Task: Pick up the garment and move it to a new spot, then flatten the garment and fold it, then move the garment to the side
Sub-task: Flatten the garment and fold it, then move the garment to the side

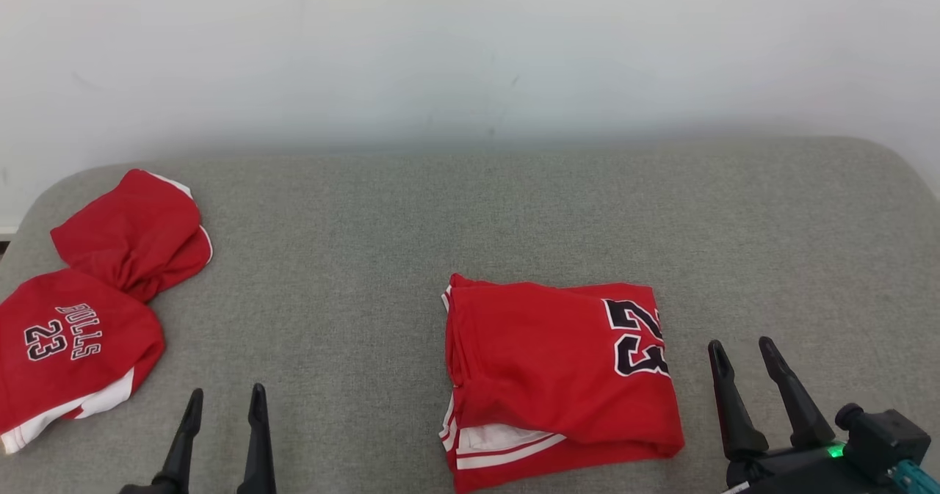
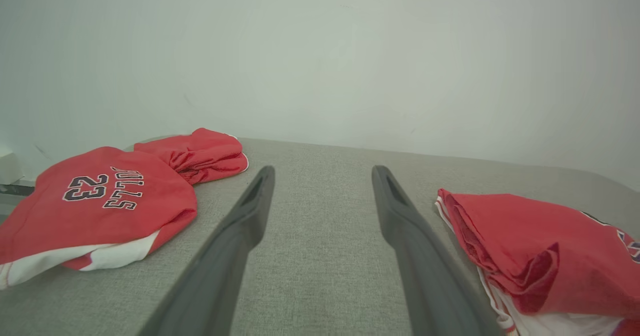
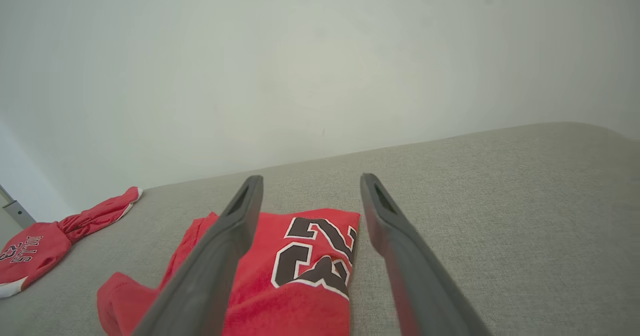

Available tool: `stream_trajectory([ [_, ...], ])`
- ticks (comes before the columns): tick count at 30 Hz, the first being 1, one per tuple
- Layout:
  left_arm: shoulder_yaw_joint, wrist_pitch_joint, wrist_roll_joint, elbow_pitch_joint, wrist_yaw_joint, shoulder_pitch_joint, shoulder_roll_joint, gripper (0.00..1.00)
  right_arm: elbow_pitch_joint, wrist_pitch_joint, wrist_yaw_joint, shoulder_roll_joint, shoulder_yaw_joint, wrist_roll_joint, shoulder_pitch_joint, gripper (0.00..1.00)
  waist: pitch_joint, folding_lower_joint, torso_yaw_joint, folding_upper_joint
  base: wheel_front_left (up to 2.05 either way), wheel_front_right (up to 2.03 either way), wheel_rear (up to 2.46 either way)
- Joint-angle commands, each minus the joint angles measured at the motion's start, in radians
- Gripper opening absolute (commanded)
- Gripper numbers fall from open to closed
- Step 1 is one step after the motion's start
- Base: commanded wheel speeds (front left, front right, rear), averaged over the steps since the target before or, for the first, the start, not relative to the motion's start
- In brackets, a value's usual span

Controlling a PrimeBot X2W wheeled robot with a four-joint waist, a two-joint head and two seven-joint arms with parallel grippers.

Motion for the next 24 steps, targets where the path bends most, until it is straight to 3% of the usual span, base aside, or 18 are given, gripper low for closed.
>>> stream_trajectory([
  [1,-0.001,-0.003,0.006,0.004,0.0,0.02,-0.001,1.0,-0.009,-0.001,-0.003,0.004,-0.008,-0.014,0.015,1.0,-0.007,0.0,-0.004,0.0,0.0,0.0,0.0],
  [10,-0.023,-0.003,0.085,-0.015,-0.001,0.046,0.01,1.0,-0.032,-0.001,-0.003,0.028,-0.051,-0.095,0.066,1.0,-0.027,0.0,-0.001,0.0,0.0,0.0,0.0],
  [24,-0.021,-0.003,0.108,-0.032,-0.002,0.078,0.013,1.0,-0.01,-0.001,-0.003,0.075,-0.128,-0.161,0.101,1.0,-0.04,0.0,0.025,0.0,0.0,0.0,0.0],
])
